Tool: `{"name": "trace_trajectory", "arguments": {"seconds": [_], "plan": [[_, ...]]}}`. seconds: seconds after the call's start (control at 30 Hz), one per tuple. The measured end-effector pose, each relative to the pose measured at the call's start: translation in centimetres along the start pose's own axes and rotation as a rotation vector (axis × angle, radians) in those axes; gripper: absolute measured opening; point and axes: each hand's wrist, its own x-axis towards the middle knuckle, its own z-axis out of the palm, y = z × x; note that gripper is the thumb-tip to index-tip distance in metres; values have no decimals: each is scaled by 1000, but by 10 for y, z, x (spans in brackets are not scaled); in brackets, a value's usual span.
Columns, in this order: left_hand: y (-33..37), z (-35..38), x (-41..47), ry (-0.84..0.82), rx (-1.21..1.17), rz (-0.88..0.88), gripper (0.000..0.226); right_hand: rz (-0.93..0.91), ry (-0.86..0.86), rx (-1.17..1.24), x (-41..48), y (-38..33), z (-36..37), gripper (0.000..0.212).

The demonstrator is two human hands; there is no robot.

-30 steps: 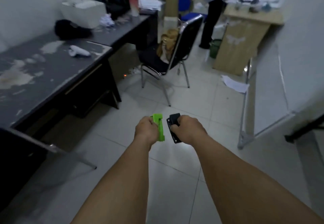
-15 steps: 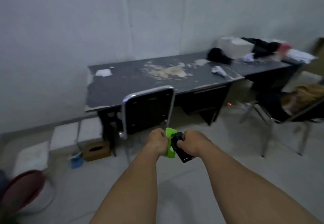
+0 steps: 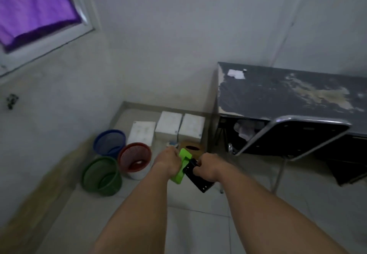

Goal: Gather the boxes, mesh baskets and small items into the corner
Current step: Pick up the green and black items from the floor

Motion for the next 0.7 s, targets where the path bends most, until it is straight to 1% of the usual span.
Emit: {"name": "trace_trajectory", "arguments": {"seconds": [0.1,0.23,0.4,0.5,0.6,0.7], "plan": [[-31,-15,24,2,6,-47,22,-21,-29,-77,36,-24,4,38],[-50,-25,70,-29,81,-72,26,-34,-70,-90,92,-36,-1,37],[-55,-34,146,-120,174,-84,27,-34,-138,-126,172,-29,-17,36],[-50,-39,194,-162,230,-57,29,-30,-176,-156,220,-25,-31,35],[-50,-43,235,-194,243,-64,32,-28,-219,-169,266,-28,-43,32],[-57,-43,277,-242,260,-79,32,-2,-254,-157,308,-31,-45,34]]}}
